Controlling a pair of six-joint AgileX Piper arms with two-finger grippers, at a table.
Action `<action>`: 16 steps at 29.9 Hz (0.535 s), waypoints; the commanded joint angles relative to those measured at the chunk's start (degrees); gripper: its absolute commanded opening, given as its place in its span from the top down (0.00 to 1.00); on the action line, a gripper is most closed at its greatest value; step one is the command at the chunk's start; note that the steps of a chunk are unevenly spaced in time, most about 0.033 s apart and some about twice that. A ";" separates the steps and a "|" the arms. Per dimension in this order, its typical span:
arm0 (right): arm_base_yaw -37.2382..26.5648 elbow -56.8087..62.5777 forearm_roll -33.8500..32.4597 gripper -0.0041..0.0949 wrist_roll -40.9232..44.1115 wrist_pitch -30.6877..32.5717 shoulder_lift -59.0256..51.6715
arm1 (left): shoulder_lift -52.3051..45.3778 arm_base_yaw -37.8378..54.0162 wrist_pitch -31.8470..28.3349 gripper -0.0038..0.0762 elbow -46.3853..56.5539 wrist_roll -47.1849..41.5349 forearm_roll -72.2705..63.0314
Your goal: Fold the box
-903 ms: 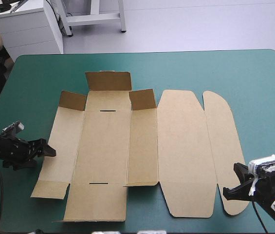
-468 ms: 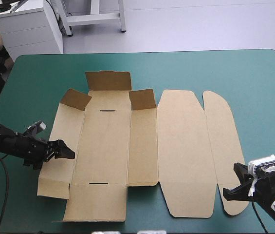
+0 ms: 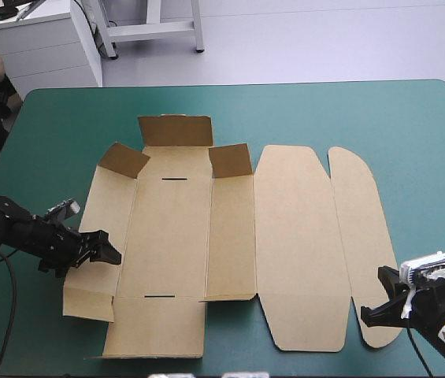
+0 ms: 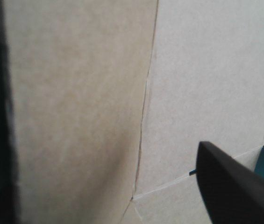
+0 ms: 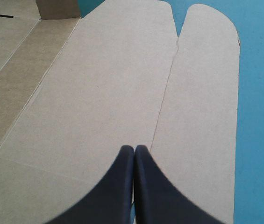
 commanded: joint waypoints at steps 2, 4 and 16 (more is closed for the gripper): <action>-0.37 -1.40 0.29 0.98 -0.52 -2.01 0.42 | -3.21 -0.40 5.81 0.67 -1.04 -0.78 -1.14; -0.37 -1.40 0.29 0.98 -0.52 -1.87 0.42 | -4.09 -0.40 5.81 0.92 -1.04 -0.78 -1.14; -0.37 -1.40 0.29 0.98 -0.52 -1.51 0.42 | -4.89 -0.40 5.81 0.96 -2.13 -0.82 -1.84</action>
